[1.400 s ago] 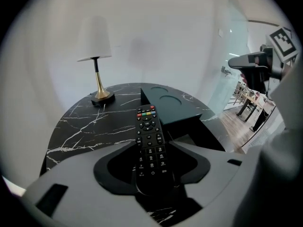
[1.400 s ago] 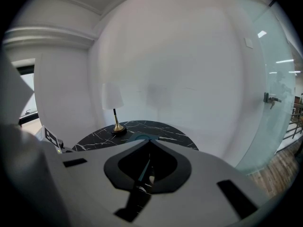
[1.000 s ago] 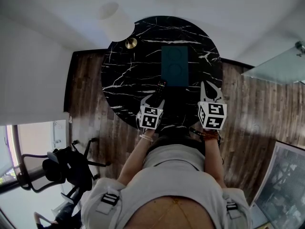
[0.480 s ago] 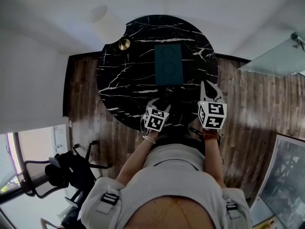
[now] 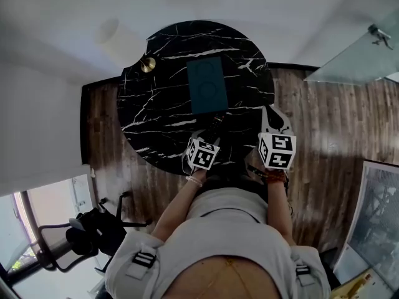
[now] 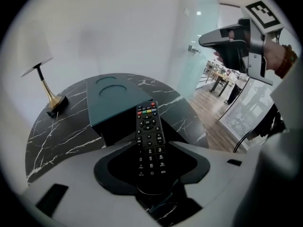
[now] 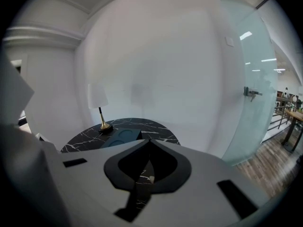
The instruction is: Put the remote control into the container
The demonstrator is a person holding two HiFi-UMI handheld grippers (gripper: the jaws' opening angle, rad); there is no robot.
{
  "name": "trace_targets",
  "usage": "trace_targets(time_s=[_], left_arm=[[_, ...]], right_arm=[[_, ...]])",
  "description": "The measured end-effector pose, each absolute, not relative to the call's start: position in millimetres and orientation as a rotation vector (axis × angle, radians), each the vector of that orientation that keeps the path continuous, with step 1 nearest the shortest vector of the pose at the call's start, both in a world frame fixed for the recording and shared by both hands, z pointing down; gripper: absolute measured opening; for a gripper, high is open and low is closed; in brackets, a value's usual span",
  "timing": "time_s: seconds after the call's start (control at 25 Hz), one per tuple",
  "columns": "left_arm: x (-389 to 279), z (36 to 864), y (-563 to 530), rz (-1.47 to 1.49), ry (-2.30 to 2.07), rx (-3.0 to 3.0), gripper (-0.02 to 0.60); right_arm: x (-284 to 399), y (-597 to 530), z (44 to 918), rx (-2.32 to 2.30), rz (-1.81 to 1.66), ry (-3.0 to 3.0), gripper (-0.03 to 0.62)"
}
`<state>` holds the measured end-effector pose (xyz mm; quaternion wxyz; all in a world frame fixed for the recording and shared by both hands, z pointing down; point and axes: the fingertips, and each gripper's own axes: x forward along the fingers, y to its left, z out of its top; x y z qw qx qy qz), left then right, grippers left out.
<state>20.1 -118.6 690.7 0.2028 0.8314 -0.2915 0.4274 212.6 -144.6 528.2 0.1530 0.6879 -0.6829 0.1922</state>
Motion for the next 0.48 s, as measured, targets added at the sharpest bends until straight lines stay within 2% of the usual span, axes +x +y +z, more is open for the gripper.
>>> trace_targets(time_s=[0.48], left_arm=[[15.8,723.4,-123.6,1.319,-0.78,2.215,0.218]], right_arm=[[230.1,-142.1,533.9,2.003,0.581,-1.931,0.011]])
